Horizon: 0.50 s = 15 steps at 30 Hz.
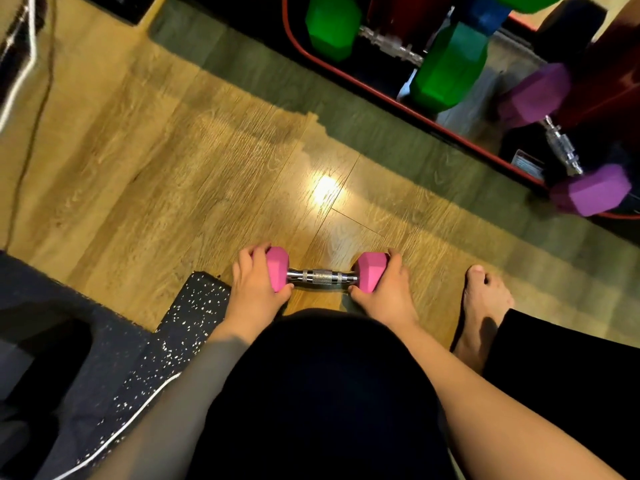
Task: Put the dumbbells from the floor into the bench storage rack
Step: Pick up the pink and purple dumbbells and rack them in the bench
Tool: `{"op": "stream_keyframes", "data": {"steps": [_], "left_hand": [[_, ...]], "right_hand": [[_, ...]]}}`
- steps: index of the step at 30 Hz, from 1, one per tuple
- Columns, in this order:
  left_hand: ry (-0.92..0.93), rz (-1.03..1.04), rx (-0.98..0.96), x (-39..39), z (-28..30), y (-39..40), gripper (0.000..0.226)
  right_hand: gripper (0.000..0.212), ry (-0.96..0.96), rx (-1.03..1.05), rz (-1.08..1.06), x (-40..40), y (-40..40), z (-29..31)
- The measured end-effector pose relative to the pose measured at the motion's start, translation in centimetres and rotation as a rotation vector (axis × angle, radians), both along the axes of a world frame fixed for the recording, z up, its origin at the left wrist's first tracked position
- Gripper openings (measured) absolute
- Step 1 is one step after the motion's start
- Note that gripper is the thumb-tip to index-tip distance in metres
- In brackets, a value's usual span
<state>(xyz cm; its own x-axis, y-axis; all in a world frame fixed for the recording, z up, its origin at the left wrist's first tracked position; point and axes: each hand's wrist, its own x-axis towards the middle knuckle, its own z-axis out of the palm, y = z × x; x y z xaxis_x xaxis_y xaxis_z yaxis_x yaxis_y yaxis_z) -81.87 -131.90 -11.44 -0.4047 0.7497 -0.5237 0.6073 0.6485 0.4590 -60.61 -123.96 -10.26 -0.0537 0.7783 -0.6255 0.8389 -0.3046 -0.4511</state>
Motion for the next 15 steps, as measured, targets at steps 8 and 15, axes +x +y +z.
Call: {"op": "stream_keyframes", "data": {"steps": [8, 15], "left_hand": [[0.035, 0.189, 0.02, 0.8, -0.6, -1.1, 0.095], [0.04, 0.203, 0.041, 0.5, -0.8, -1.4, 0.088]], "right_hand": [[0.086, 0.062, 0.02, -0.189, 0.2, -0.7, -0.5], [0.076, 0.076, 0.029, -0.225, 0.4, -1.5, -1.0]]}}
